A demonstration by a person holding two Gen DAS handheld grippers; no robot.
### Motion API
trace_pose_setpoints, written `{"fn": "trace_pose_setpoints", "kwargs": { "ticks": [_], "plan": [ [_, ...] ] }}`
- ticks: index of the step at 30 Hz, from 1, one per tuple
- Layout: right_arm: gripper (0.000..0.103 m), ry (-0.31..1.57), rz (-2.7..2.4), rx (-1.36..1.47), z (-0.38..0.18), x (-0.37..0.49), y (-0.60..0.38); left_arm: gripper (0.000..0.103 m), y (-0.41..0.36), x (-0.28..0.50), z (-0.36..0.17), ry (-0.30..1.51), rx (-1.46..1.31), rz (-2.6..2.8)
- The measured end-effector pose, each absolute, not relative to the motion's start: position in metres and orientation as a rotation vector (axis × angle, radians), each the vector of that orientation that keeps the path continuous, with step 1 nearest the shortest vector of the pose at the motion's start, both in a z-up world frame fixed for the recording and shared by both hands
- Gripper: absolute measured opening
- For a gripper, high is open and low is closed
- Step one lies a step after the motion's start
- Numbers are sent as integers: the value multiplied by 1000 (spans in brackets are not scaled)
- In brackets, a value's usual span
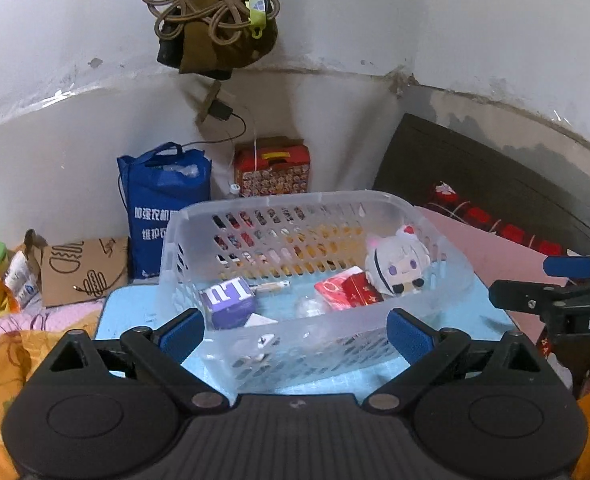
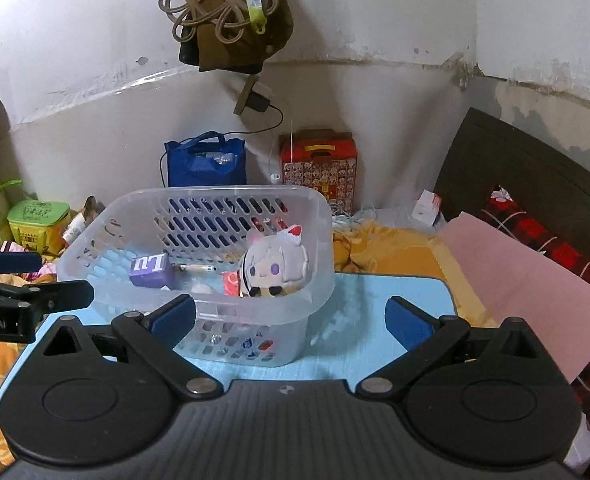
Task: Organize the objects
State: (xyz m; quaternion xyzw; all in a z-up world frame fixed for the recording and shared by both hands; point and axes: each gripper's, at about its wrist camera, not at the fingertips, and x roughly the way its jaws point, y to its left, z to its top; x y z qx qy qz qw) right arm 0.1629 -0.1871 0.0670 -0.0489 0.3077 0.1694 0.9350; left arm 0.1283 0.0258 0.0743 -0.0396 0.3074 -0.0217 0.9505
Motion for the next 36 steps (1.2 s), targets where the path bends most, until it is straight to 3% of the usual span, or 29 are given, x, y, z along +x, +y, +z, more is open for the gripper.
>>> {"fn": "trace_pose_setpoints", "kwargs": {
  "ticks": [36],
  "plan": [
    [103, 650, 395, -128, 65, 175, -180, 99, 4, 139, 75, 656, -41, 39]
  ]
}}
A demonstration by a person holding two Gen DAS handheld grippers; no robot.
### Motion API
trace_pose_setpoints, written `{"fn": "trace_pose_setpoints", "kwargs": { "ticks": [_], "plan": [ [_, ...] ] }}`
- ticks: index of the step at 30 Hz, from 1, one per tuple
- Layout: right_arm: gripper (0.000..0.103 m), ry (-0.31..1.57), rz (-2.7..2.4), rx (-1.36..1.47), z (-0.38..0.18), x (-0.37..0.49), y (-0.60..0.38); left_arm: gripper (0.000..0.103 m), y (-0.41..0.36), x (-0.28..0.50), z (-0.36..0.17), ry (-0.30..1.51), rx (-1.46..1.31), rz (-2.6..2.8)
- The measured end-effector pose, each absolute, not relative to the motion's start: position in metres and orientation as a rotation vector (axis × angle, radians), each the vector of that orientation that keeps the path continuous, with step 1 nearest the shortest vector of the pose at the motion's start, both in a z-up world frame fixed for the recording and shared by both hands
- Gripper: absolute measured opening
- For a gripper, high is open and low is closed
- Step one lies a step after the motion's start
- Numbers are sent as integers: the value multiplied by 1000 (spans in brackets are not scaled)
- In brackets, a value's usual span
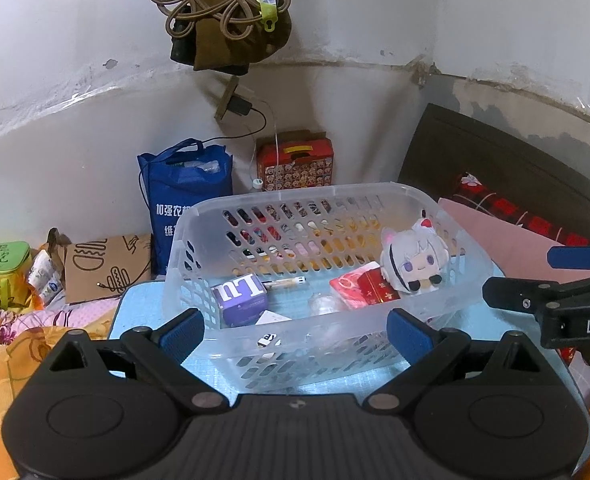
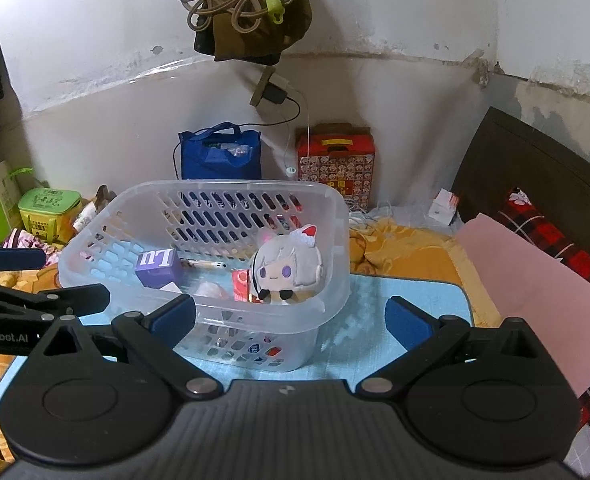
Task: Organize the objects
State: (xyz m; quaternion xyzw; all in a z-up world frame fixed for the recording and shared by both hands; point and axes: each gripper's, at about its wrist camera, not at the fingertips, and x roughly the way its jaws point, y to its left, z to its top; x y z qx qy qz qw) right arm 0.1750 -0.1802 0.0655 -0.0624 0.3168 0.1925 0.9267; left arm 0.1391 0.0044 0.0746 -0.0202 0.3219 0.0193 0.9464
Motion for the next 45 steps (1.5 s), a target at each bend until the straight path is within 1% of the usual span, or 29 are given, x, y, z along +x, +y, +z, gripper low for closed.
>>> {"fn": "trace_pose_setpoints", "kwargs": {
  "ticks": [45],
  "plan": [
    [103, 651, 398, -151, 63, 176, -172, 99, 9, 137, 72, 648, -42, 35]
  ]
}}
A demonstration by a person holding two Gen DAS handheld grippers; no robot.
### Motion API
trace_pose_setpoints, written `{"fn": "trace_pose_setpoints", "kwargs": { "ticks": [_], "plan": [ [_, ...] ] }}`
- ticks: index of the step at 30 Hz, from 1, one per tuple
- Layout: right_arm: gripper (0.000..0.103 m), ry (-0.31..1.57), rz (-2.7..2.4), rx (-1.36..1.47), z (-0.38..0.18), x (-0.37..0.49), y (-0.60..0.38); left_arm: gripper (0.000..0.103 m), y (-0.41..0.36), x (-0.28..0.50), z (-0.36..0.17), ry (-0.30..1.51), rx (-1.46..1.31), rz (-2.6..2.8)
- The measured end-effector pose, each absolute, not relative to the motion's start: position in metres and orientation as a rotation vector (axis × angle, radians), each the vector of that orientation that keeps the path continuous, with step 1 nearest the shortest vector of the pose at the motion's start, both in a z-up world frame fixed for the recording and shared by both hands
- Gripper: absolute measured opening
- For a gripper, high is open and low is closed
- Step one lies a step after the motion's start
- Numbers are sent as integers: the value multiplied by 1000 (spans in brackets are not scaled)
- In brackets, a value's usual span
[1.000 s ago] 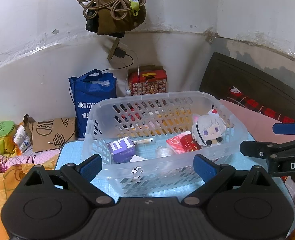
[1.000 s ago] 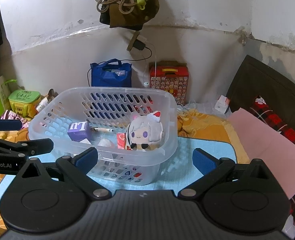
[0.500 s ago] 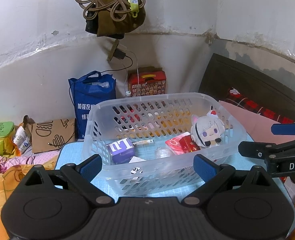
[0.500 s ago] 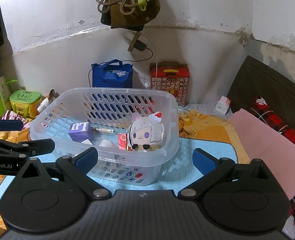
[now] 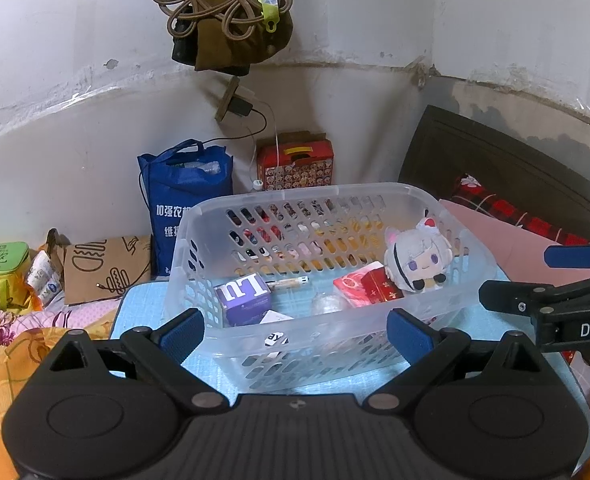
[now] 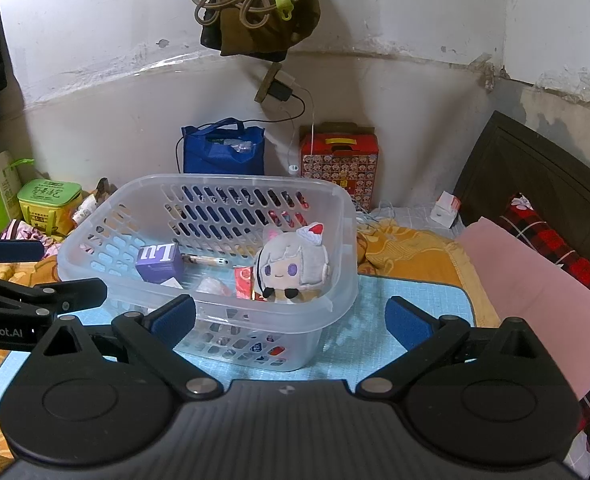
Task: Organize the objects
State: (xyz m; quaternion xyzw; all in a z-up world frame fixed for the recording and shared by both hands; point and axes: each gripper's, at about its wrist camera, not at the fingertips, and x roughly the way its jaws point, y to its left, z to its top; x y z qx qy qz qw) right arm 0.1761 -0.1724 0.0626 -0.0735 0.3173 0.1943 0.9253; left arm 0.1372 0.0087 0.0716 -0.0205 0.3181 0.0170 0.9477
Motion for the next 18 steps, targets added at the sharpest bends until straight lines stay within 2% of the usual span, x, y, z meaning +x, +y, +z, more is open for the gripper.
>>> {"fn": "trace_pose_setpoints", "kwargs": {
  "ticks": [18],
  "plan": [
    [103, 653, 393, -145, 62, 176, -173, 99, 11, 138, 71, 650, -50, 32]
  ]
}}
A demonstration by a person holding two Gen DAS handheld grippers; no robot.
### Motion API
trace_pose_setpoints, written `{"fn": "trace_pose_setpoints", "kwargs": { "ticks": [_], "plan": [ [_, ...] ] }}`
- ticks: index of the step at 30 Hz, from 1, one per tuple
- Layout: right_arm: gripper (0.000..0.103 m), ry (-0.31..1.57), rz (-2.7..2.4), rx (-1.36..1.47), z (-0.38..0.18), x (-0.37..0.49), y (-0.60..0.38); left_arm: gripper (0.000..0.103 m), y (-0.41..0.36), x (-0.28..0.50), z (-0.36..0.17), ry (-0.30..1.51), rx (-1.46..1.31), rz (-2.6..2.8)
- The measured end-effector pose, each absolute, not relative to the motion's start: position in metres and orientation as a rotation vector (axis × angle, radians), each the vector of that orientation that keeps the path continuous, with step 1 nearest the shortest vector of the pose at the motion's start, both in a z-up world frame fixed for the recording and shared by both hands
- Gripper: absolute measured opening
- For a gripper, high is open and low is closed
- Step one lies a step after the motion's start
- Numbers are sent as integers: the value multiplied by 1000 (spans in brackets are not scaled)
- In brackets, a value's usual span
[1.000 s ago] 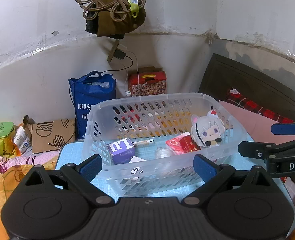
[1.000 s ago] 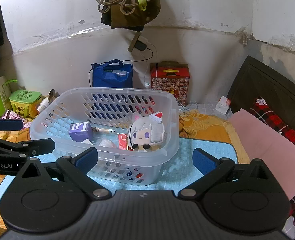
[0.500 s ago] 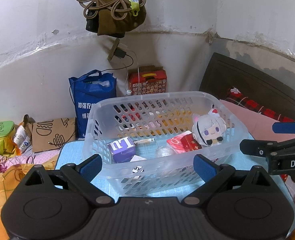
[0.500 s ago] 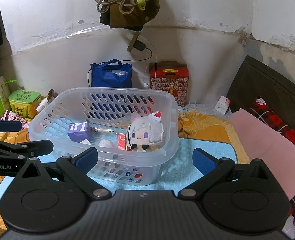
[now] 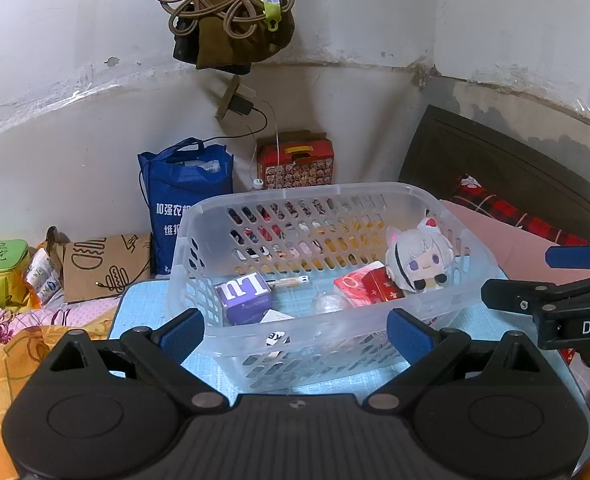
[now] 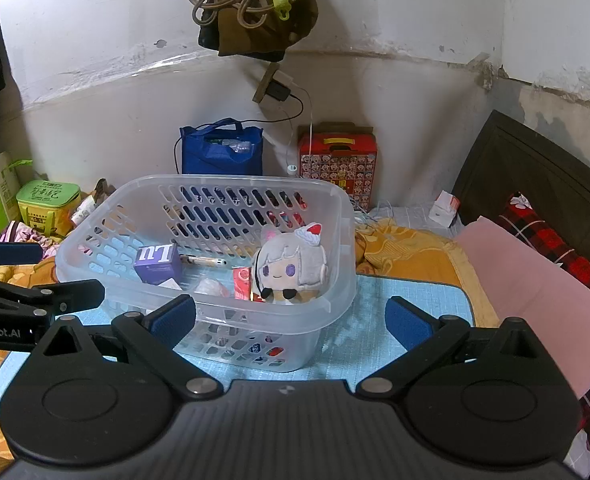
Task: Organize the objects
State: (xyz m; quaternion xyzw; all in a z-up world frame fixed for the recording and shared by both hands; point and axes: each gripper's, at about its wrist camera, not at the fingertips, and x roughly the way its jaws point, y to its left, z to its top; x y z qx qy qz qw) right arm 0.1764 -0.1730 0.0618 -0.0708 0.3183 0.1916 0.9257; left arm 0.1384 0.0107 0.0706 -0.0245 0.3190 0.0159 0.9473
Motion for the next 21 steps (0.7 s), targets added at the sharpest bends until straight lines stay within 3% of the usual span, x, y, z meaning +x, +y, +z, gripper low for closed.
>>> {"fn": "trace_pose_setpoints", "kwargs": {
  "ticks": [21],
  "plan": [
    [103, 654, 393, -141, 61, 177, -171, 99, 16, 139, 68, 645, -64, 44]
  ]
}}
